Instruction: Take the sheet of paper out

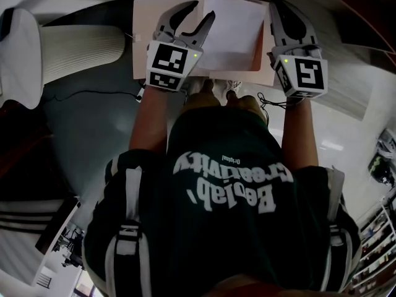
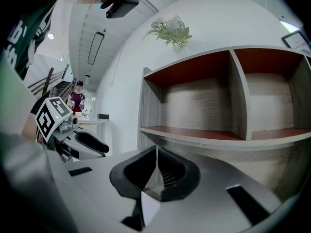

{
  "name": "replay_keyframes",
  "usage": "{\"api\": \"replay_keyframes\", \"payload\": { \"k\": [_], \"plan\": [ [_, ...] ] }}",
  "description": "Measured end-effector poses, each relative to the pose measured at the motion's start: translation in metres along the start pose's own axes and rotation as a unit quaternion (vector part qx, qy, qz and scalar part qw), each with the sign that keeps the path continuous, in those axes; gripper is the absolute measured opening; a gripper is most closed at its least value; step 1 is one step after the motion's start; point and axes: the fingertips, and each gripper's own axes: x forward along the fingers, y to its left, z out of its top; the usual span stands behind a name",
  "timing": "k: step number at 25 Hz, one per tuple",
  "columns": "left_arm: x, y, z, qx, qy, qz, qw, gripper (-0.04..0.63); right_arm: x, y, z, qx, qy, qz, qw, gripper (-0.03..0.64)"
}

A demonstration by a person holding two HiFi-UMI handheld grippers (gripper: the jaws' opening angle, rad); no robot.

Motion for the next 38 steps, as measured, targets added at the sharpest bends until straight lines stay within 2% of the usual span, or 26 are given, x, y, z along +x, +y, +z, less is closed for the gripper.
{"api": "replay_keyframes", "payload": {
  "k": [6, 11, 18, 25, 31, 38],
  "plan": [
    [0.017, 0.014, -0.055, -0.052, 0.065, -0.07, 0.9941, 0.22, 0.01, 0.018, 0.002, -0.017, 0.012, -0.003, 1.0, 0.037],
    [0.037, 0.022, -0.101, -0.078, 0.112, -0.109, 0.9847, 0.244, 0.014, 0.029, 0.001, -0.03, 0.02, -0.013, 0.999, 0.037],
    [0.063, 0.025, -0.142, -0.116, 0.154, -0.146, 0.9702, 0.257, 0.016, 0.034, 0.003, -0.051, 0.033, -0.025, 0.998, 0.037],
    [0.087, 0.029, -0.173, -0.157, 0.187, -0.182, 0.9525, 0.273, 0.019, 0.035, -0.002, -0.065, 0.046, -0.037, 0.996, 0.037],
    [0.103, 0.031, -0.19, -0.17, 0.213, -0.212, 0.9386, 0.276, 0.02, 0.042, -0.004, -0.085, 0.059, -0.04, 0.994, 0.037],
    [0.122, 0.022, -0.202, -0.192, 0.241, -0.257, 0.916, 0.276, 0.019, 0.036, -0.006, -0.122, 0.073, -0.049, 0.989, 0.037]
  ]
}}
